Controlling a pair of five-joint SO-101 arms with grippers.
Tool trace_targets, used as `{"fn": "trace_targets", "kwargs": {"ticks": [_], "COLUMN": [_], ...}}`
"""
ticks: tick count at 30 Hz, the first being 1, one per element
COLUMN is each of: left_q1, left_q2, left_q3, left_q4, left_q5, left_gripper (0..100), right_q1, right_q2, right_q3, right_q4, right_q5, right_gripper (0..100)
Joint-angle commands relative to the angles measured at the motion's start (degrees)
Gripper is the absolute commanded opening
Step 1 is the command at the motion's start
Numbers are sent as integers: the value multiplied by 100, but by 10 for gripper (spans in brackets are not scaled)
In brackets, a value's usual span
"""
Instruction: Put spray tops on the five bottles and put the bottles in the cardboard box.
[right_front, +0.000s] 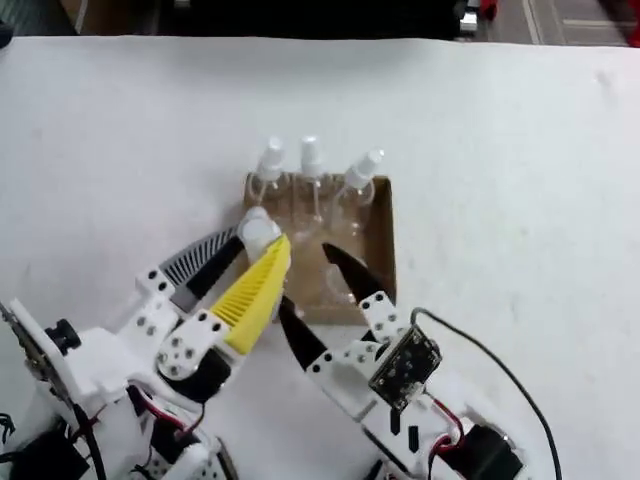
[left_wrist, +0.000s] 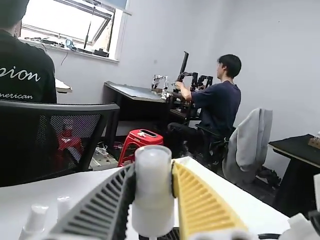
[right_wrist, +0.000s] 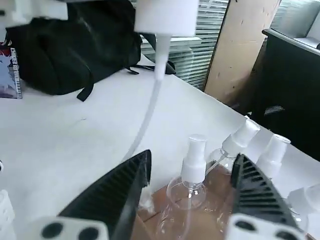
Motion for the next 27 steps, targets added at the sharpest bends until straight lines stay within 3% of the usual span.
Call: {"fn": "trace_targets", "kwargs": {"ticks": [1, 5, 7, 18, 27], "left_q1": [31, 31, 31, 31, 66], "left_q2": [-4, -4, -4, -4, -4], "left_q3": [-105, -44, -62, -18, 193], "left_q4": [-105, -114, -114, -123, -325], "left_q5": [26, 26, 18, 18, 35], "left_gripper": [23, 23, 23, 24, 24], "right_q1": [699, 1842, 1947, -171, -233], "right_q2": [-57, -57, -57, -40, -31], "right_q3": [-360, -712, -985, -1213, -958], "right_q4": [-110, -92, 101, 1130, 910], "right_q5": [79, 18, 18, 88, 88], "right_gripper": [244, 244, 244, 246, 245]}}
